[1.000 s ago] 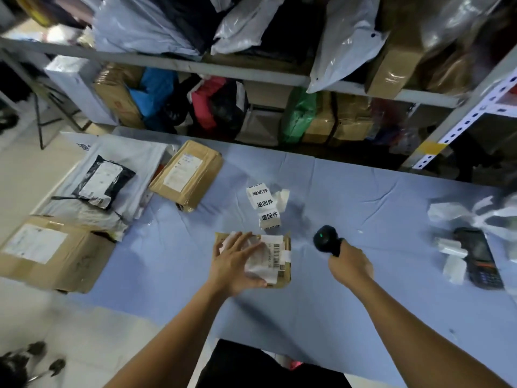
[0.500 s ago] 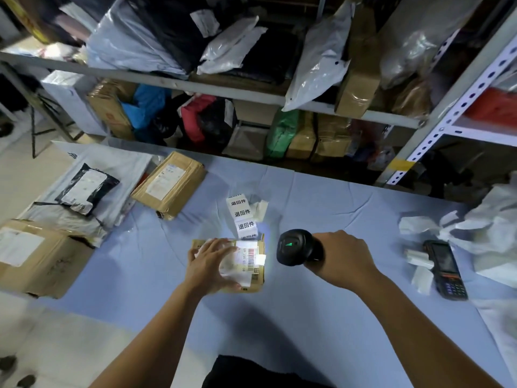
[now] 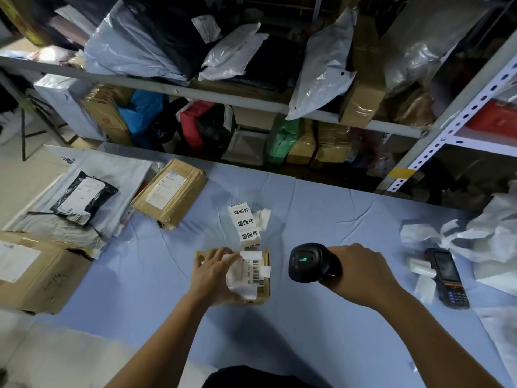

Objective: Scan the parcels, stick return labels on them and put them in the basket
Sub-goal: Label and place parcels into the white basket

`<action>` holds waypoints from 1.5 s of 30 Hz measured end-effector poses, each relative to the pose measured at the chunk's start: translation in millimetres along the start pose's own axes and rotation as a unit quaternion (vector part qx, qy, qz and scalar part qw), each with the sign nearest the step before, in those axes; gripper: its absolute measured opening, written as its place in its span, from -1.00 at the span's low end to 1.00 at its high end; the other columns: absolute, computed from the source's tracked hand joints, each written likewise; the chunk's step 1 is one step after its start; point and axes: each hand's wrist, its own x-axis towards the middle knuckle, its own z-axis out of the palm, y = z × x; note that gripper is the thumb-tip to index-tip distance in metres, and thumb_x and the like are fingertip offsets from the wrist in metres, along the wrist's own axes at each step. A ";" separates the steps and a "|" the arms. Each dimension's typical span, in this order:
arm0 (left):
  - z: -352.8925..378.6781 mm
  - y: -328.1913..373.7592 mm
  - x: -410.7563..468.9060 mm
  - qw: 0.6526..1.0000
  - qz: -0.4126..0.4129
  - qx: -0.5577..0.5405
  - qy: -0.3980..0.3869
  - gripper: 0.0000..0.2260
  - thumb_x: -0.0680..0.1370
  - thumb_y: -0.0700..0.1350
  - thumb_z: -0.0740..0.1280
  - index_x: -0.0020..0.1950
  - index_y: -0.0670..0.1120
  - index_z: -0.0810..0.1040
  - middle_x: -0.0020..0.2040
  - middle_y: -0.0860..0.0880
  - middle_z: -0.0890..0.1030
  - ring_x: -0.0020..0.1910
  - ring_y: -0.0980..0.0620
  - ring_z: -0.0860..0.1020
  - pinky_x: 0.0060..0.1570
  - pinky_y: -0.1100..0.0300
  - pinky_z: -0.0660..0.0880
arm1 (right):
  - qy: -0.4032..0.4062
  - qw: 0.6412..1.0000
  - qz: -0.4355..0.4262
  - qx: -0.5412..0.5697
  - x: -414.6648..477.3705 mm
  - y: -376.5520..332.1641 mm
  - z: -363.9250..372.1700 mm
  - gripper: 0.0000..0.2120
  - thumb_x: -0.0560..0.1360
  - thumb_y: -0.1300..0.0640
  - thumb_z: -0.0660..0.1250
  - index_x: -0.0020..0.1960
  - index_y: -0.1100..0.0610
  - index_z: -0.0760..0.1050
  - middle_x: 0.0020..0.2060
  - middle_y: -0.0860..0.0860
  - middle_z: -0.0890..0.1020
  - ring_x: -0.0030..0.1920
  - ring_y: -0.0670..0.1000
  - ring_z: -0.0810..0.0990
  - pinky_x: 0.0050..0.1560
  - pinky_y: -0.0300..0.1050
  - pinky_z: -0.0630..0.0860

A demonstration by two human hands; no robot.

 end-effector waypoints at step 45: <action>-72.6 8.2 45.3 0.828 0.080 -0.555 -0.018 -0.37 0.47 -0.36 0.40 0.45 0.10 0.38 0.10 -0.10 0.55 -0.12 -0.02 0.55 -0.13 0.10 0.57 | 0.037 0.789 0.087 0.607 106.1 -115.1 58.6 -0.88 0.60 0.13 0.34 -0.03 0.01 0.66 -0.13 -0.02 0.74 -0.10 0.02 0.72 -0.16 -0.13 0.66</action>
